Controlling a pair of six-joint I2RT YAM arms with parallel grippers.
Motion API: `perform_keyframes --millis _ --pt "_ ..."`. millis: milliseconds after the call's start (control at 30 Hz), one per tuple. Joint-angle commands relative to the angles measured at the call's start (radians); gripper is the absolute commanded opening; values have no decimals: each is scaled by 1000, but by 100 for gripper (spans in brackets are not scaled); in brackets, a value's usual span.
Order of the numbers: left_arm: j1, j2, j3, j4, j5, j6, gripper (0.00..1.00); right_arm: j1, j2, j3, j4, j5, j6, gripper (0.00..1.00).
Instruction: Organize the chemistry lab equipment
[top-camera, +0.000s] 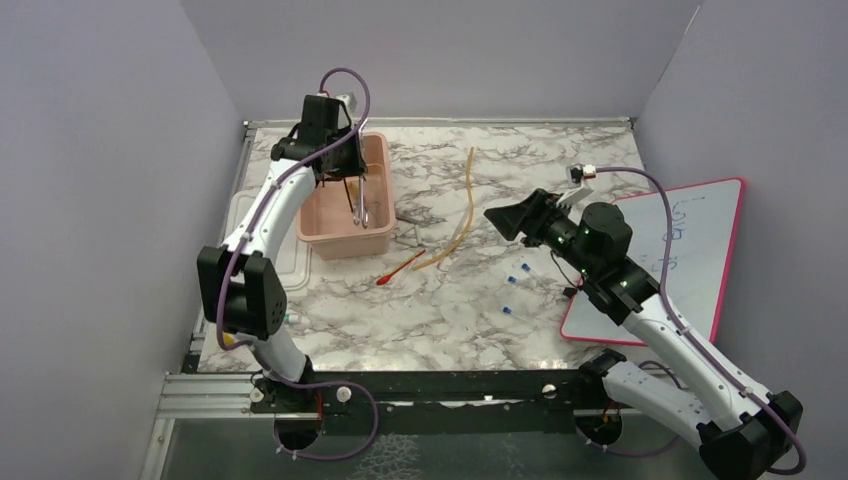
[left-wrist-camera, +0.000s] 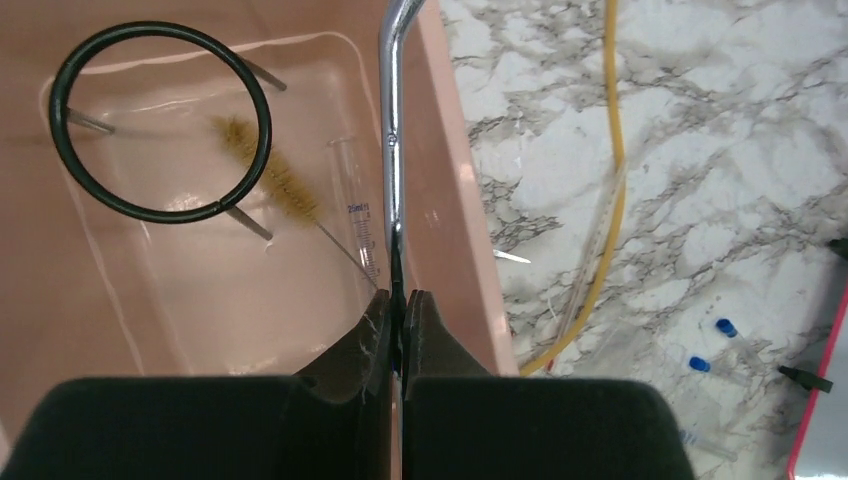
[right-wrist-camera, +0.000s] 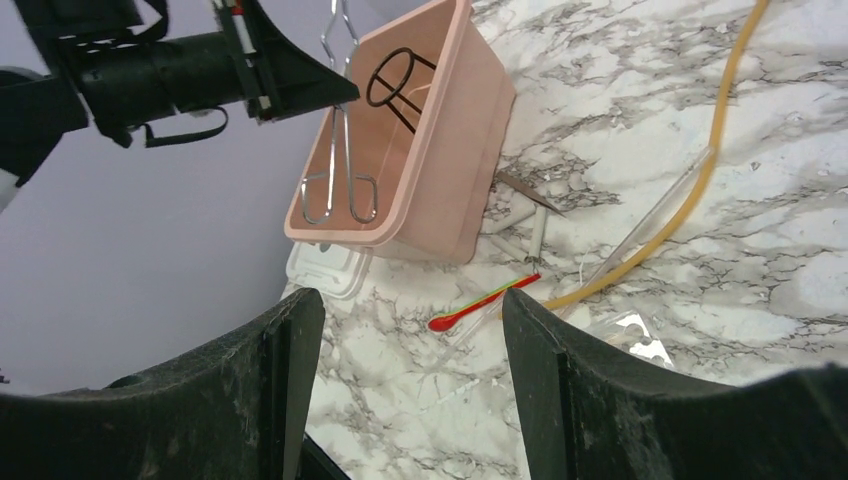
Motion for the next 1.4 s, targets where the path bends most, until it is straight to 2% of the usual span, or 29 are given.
perform_keyframes --millis 0,200,367,533,700,967,1233,1367 --pt "13 127 84 -49 88 29 0 5 -19 -26 8 67 0 70" --pt "14 262 125 -44 136 -19 0 5 -21 -50 58 85 0 71" --pt "14 317 89 -8 129 -61 1 5 10 -50 61 81 3 70" --pt "14 299 39 41 146 -66 17 5 29 -49 57 93 2 70" --pt "13 252 18 45 134 -49 28 5 52 -52 32 99 36 68" --pt "13 147 4 32 124 -34 36 6 96 -56 -20 137 70 66" --pt "12 -46 -87 33 117 -14 47 5 287 33 -123 128 -5 62" --pt "-6 -178 -180 95 175 -1 52 5 405 107 -157 87 -45 57"
